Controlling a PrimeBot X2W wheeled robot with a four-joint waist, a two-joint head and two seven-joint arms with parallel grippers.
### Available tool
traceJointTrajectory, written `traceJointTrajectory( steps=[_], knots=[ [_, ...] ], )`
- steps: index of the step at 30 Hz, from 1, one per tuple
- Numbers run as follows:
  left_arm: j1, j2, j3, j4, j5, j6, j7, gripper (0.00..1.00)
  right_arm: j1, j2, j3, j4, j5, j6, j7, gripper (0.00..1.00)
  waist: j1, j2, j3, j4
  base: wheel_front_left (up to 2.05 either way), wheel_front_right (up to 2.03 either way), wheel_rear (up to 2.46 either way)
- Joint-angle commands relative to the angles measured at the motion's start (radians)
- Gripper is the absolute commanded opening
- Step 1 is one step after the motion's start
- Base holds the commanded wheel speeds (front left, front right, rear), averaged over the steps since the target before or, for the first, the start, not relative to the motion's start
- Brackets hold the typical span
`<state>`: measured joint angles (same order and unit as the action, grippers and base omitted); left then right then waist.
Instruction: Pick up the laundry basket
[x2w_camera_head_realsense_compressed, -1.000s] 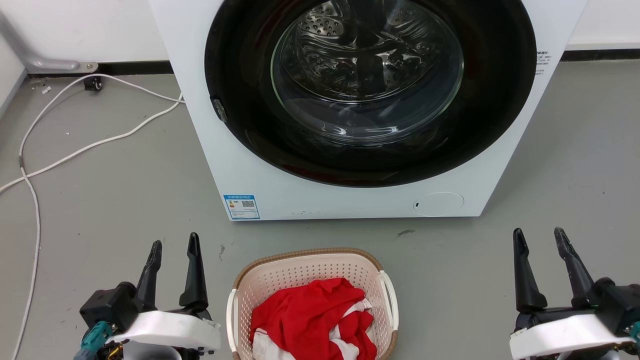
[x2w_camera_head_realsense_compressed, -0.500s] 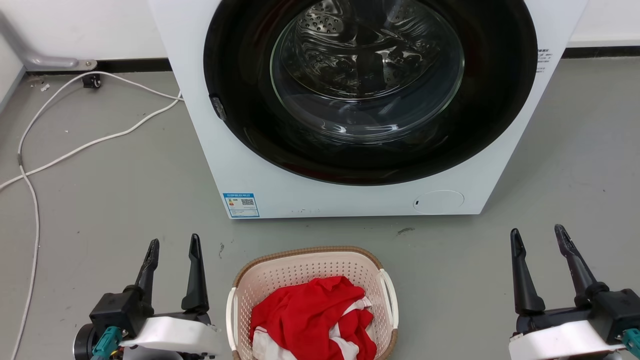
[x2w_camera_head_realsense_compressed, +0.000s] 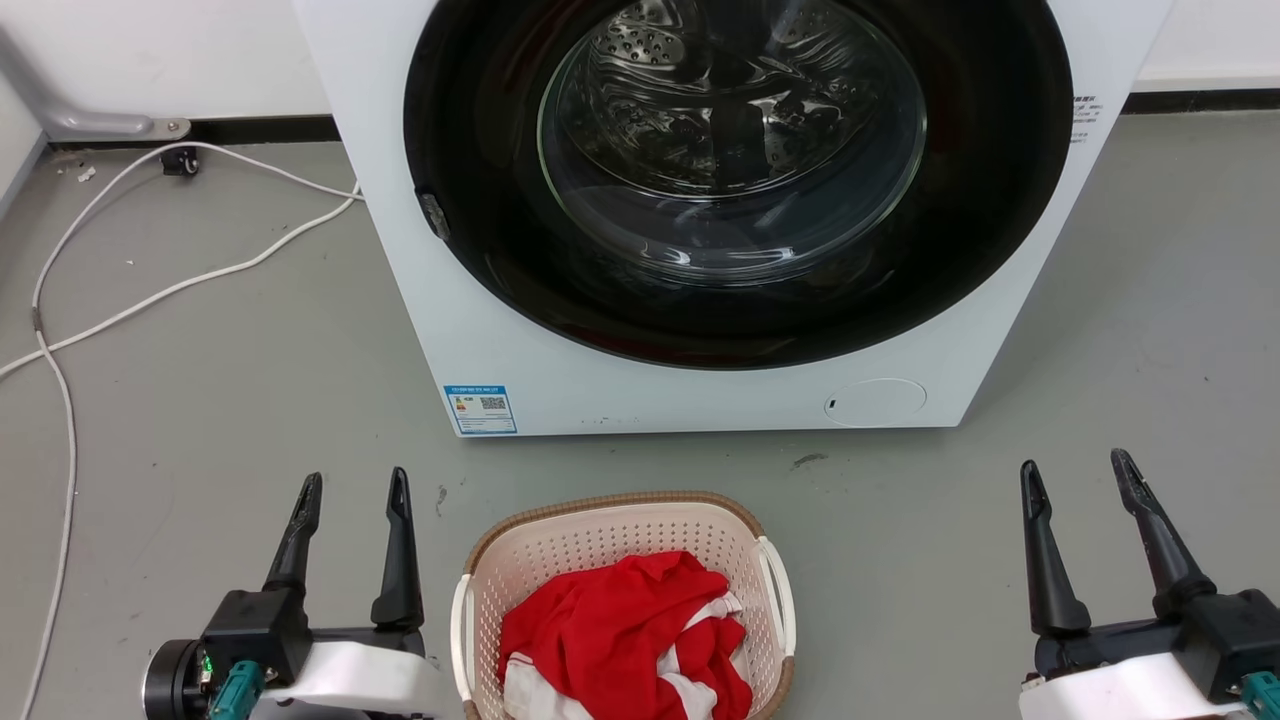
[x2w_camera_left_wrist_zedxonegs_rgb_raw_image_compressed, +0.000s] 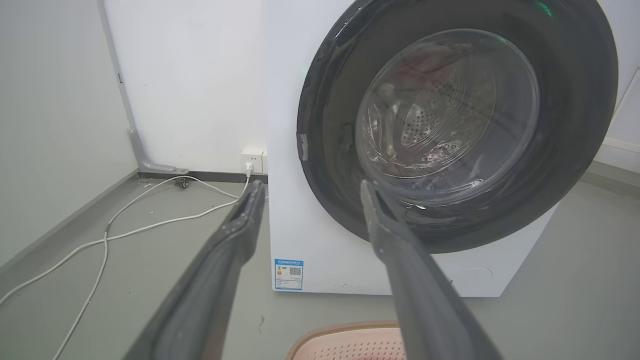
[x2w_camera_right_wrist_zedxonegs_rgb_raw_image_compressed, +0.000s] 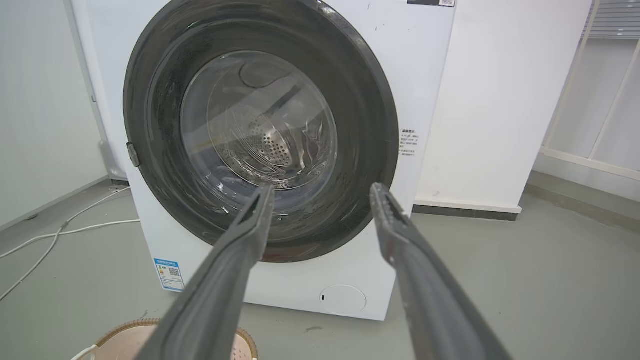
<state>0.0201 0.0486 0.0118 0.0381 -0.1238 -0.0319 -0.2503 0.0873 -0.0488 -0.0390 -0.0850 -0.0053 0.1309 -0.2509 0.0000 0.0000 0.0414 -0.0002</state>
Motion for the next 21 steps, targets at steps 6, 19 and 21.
traceJointTrajectory(
  steps=[6,19,21],
  knots=[
    [0.012,0.003,-0.002,-0.009,0.047,0.007,-0.018,1.00,0.018,-0.002,0.002,-0.011,-0.036,0.000,-0.016,1.00,0.0000,0.0000,0.005,0.002,0.00,0.00,0.00],
    [-0.002,0.003,0.008,-0.002,0.035,0.014,-0.018,1.00,0.003,-0.002,0.010,-0.010,-0.019,0.000,-0.015,1.00,0.0000,0.0000,0.023,0.000,0.00,0.00,0.00],
    [-0.013,0.003,0.010,0.005,0.032,0.014,-0.017,1.00,-0.004,-0.002,0.018,0.007,-0.021,0.000,-0.015,1.00,0.0000,0.0000,0.032,0.001,0.00,0.00,0.00]
  ],
)
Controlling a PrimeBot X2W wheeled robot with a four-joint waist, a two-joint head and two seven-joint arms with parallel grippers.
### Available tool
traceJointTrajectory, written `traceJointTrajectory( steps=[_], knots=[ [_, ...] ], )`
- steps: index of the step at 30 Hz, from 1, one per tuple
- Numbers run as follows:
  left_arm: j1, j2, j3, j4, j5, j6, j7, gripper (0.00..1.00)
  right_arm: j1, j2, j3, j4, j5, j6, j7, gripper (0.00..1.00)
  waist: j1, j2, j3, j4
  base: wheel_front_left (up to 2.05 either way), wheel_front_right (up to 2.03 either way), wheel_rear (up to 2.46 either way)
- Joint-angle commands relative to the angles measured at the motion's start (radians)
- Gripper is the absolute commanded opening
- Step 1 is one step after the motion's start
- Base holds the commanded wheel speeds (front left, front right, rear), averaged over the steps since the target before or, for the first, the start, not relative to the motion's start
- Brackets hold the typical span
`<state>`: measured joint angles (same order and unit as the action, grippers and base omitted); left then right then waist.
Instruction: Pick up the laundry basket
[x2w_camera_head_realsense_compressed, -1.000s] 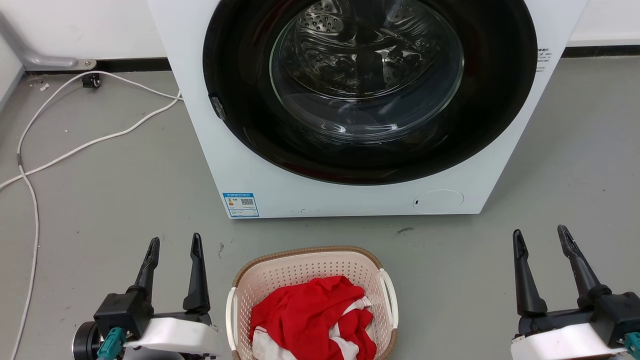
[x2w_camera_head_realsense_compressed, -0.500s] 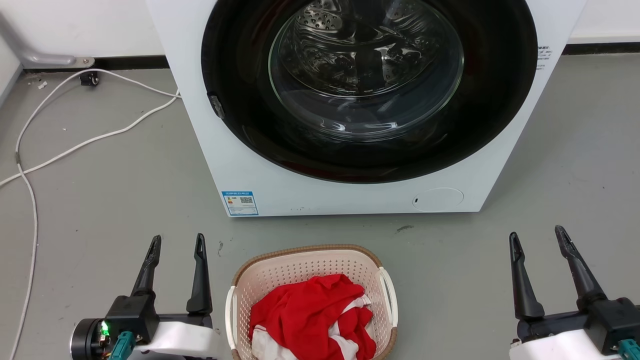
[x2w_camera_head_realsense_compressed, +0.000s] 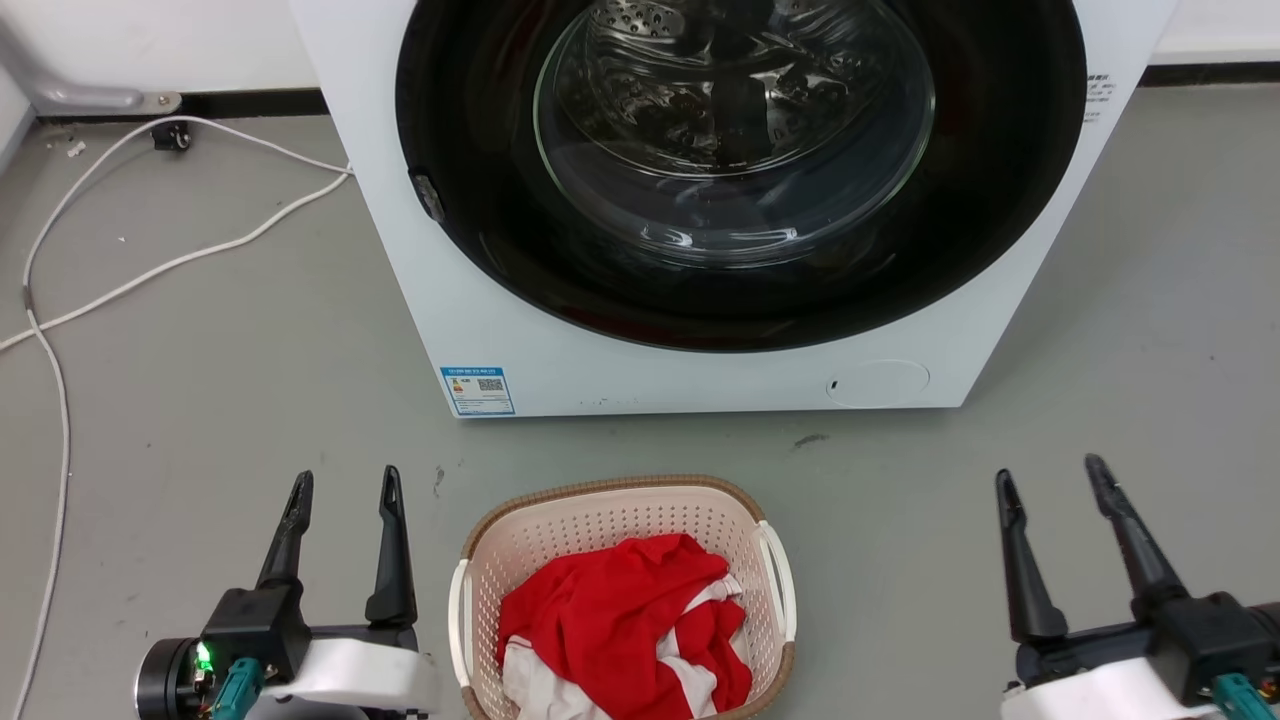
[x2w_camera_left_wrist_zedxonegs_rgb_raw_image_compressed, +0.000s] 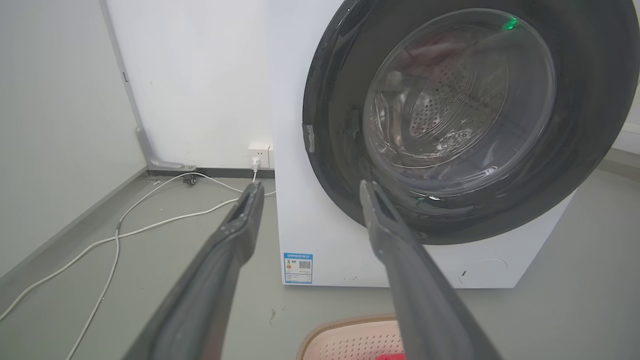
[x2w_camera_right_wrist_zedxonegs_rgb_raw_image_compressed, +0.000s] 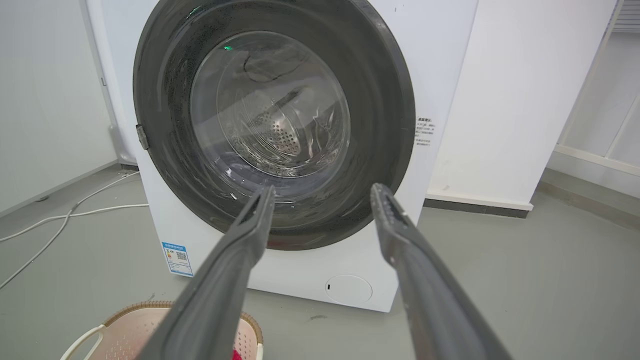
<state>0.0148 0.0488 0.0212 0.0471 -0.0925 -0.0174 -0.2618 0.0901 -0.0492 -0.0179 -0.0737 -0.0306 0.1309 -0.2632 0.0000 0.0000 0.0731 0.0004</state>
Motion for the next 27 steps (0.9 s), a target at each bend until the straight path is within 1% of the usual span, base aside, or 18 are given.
traceJointTrajectory(
  steps=[1,4,6,10,14,20,27],
  knots=[
    [-0.011,0.003,0.004,0.005,-0.001,0.002,-0.005,1.00,-0.013,-0.002,0.005,0.005,0.001,0.000,-0.002,1.00,0.0000,0.0000,0.008,0.000,0.00,0.00,0.00],
    [-0.037,0.002,0.013,0.042,-0.009,-0.003,-0.004,1.00,-0.042,-0.002,0.030,0.035,-0.010,0.000,-0.002,1.00,0.0000,0.0000,0.033,0.000,0.00,0.00,0.00],
    [-0.062,0.003,0.023,0.073,-0.025,-0.017,-0.004,1.00,-0.067,-0.002,0.046,0.060,-0.021,0.000,-0.002,1.00,0.0000,0.0000,0.056,0.001,0.00,0.00,0.00],
    [-0.126,0.002,0.028,0.181,-0.019,-0.046,-0.004,1.00,-0.136,-0.001,0.085,0.141,-0.042,0.000,-0.002,1.00,0.0000,0.0000,0.116,0.010,0.00,0.00,0.00],
    [-0.211,0.005,0.036,0.297,-0.001,-0.070,-0.004,1.00,-0.219,-0.002,0.123,0.241,-0.062,0.000,-0.002,1.00,0.0000,0.0000,0.172,0.014,0.00,0.00,0.00],
    [-0.325,0.017,0.048,0.480,0.011,-0.083,-0.004,1.00,-0.351,-0.004,0.174,0.410,-0.083,0.000,-0.002,1.00,0.0000,0.0000,0.267,0.012,0.00,0.00,0.00],
    [-0.448,0.034,0.050,0.669,0.014,-0.093,-0.004,1.00,-0.490,-0.027,0.236,0.600,-0.082,0.000,-0.003,1.00,0.0000,0.0000,0.371,0.010,0.00,0.00,0.00]
  ],
)
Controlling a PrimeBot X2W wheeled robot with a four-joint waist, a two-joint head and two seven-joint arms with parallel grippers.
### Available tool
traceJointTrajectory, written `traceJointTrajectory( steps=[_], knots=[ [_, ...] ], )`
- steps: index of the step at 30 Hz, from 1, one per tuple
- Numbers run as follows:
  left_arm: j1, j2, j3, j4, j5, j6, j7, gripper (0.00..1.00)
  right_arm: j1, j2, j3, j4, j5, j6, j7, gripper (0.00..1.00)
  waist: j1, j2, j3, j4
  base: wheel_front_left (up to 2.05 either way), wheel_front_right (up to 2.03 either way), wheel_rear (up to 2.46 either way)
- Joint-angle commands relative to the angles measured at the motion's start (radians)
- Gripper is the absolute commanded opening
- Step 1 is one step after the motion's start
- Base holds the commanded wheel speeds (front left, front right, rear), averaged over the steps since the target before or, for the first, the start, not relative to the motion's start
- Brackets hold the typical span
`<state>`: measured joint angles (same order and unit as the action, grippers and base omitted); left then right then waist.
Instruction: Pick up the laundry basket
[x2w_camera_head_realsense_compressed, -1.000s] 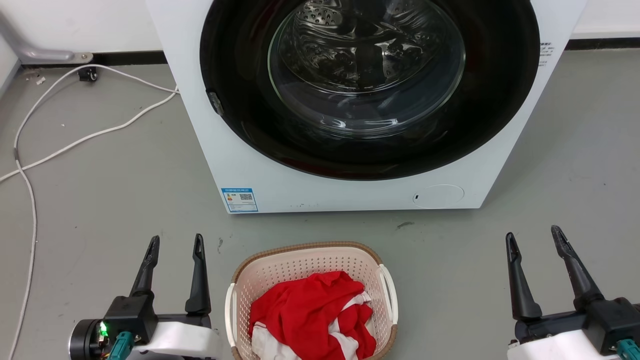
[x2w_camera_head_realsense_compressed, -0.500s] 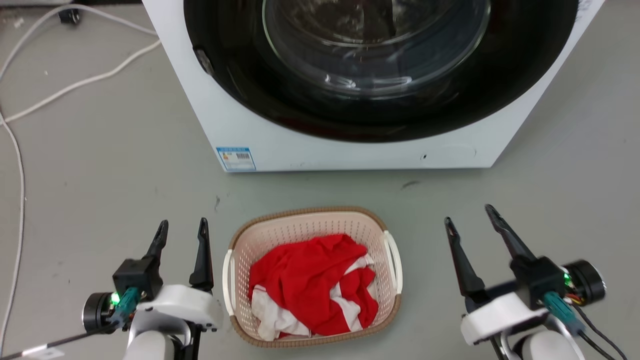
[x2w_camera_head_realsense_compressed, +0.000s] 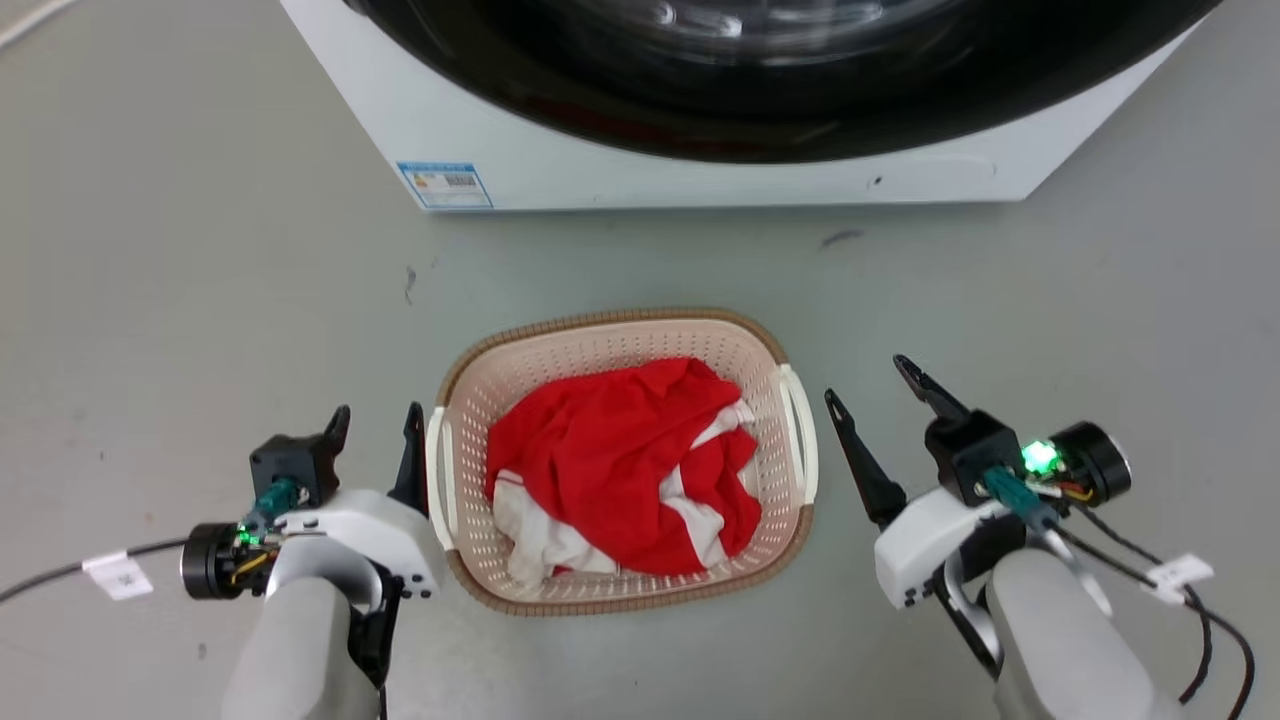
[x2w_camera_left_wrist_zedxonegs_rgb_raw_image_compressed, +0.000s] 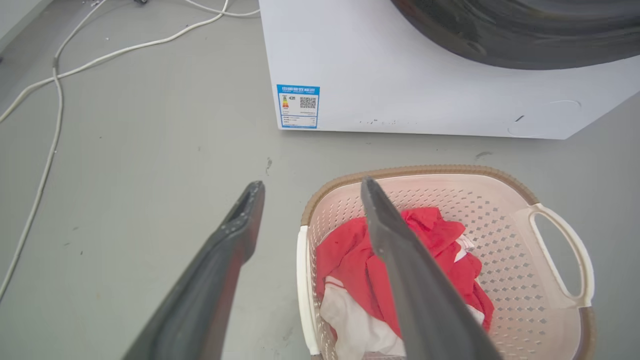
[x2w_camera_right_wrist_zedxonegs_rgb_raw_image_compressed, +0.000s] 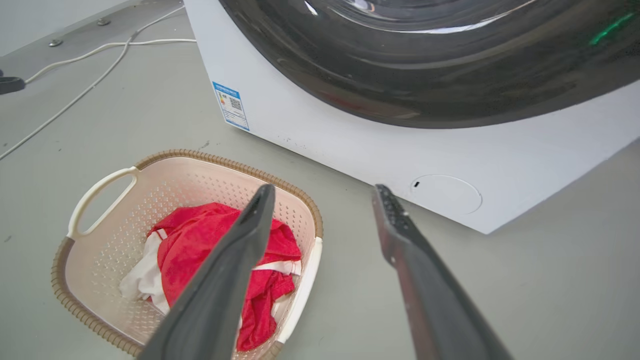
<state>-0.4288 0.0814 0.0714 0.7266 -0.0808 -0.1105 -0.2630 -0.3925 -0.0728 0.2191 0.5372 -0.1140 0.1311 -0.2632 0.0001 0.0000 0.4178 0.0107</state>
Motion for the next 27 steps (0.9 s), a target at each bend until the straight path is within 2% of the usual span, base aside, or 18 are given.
traceJointTrajectory(
  steps=[1,12,27],
  knots=[
    [-0.020,0.004,-0.001,0.013,0.003,-0.002,-0.003,1.00,-0.024,-0.006,0.004,0.016,0.003,-0.001,-0.002,1.00,-0.0001,0.0000,0.043,0.000,0.00,0.00,0.00],
    [-0.185,0.030,-0.025,0.253,0.006,-0.010,-0.003,1.00,-0.204,-0.020,0.073,0.263,0.026,-0.001,-0.002,1.00,-0.0001,0.0000,0.182,0.008,0.00,0.00,0.00],
    [-0.308,0.006,-0.072,0.413,-0.020,-0.017,-0.003,1.00,-0.372,-0.027,0.122,0.517,0.040,-0.001,-0.002,1.00,-0.0001,0.0000,0.320,0.049,0.00,0.00,0.00]
  ],
)
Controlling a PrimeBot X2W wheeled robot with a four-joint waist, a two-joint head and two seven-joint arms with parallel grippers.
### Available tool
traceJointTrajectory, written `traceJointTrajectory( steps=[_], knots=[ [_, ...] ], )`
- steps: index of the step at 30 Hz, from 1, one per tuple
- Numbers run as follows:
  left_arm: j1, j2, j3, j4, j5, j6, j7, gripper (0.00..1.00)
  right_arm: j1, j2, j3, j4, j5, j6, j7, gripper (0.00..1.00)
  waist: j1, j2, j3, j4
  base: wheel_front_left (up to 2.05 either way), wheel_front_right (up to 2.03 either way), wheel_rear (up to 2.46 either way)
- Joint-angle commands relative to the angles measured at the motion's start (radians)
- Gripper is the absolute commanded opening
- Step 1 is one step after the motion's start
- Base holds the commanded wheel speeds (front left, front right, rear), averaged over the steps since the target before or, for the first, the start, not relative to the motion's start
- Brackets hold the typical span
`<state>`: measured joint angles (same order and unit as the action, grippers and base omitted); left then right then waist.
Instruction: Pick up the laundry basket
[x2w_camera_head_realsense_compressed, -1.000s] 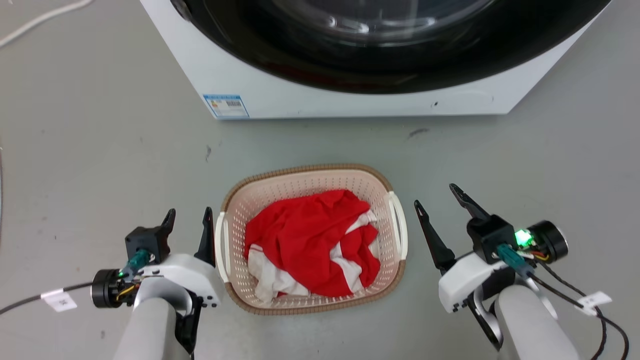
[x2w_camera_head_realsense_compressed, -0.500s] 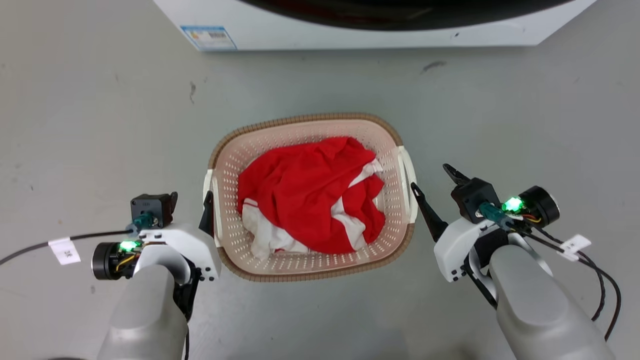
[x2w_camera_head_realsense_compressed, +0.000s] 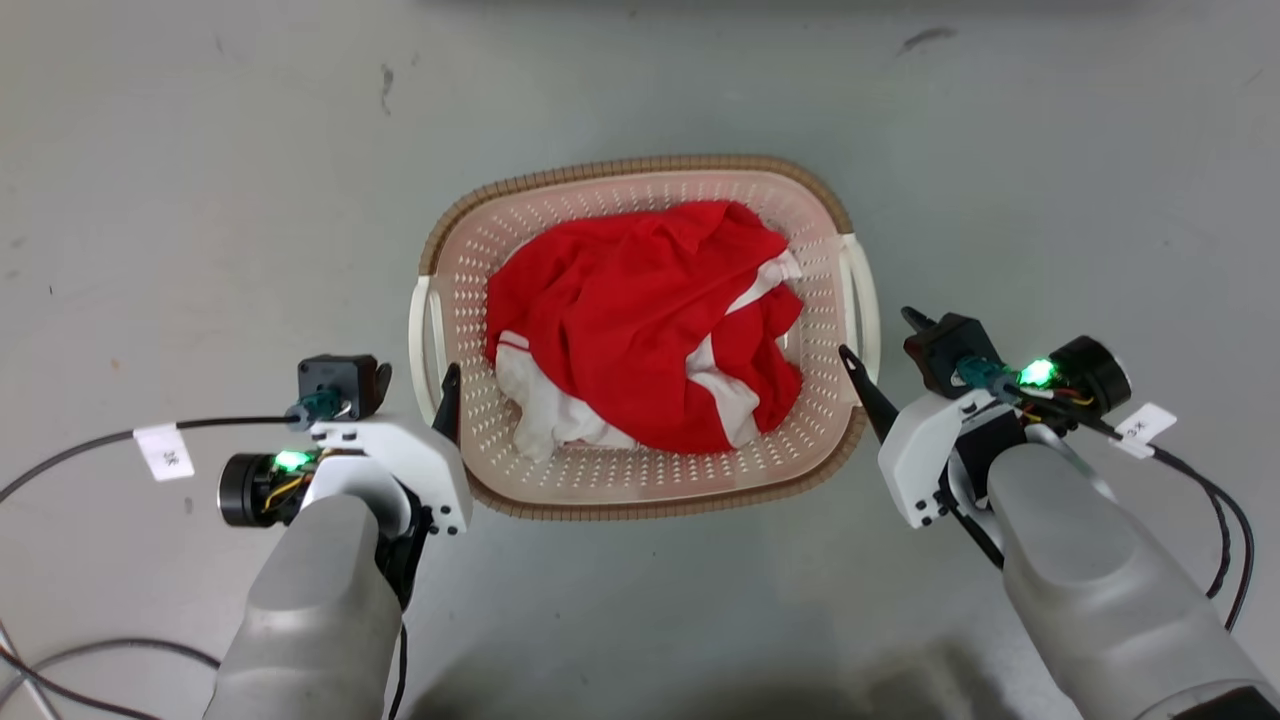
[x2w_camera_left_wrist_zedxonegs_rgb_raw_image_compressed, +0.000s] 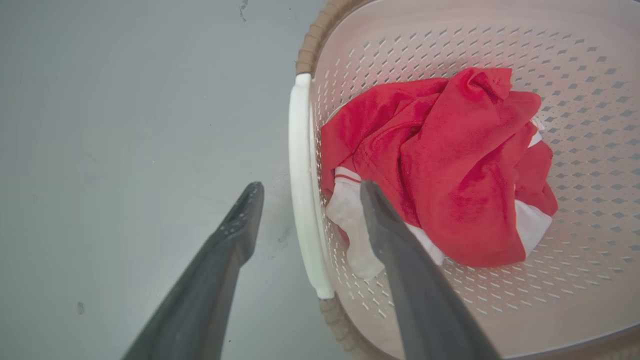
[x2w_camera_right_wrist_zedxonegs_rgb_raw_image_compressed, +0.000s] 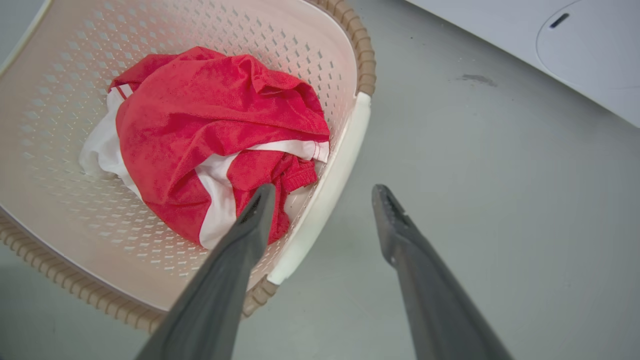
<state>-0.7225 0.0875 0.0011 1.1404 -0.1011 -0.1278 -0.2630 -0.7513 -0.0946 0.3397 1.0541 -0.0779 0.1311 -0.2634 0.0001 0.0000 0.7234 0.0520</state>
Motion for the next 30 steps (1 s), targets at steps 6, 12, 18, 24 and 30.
traceJointTrajectory(
  steps=[6,12,18,24,30],
  knots=[
    [-0.057,-0.013,-0.021,0.028,-0.009,-0.001,-0.003,1.00,-0.069,-0.011,0.001,0.061,0.001,-0.001,-0.002,1.00,-0.0001,0.0000,0.066,0.023,0.00,0.00,0.00],
    [-0.083,-0.022,-0.039,0.049,-0.019,-0.001,-0.003,1.00,-0.100,-0.011,0.001,0.092,-0.013,-0.001,-0.002,1.00,-0.0001,0.0000,0.095,0.030,0.00,0.00,0.00],
    [-0.100,-0.028,-0.060,0.080,-0.020,-0.001,-0.003,0.00,-0.110,-0.005,0.018,0.120,-0.019,-0.001,-0.002,0.00,-0.0001,0.0000,0.103,0.032,0.00,0.00,0.00],
    [-0.102,-0.032,-0.077,0.097,-0.028,0.000,-0.002,0.00,-0.108,0.002,0.038,0.155,-0.012,0.000,-0.002,0.00,-0.0001,0.0000,0.090,0.033,0.00,0.00,0.00],
    [-0.074,-0.033,-0.091,0.115,-0.038,-0.001,-0.002,0.00,-0.081,0.020,0.065,0.186,0.003,0.000,-0.003,0.00,-0.0001,0.0000,0.032,0.027,0.00,0.00,0.00]
  ],
)
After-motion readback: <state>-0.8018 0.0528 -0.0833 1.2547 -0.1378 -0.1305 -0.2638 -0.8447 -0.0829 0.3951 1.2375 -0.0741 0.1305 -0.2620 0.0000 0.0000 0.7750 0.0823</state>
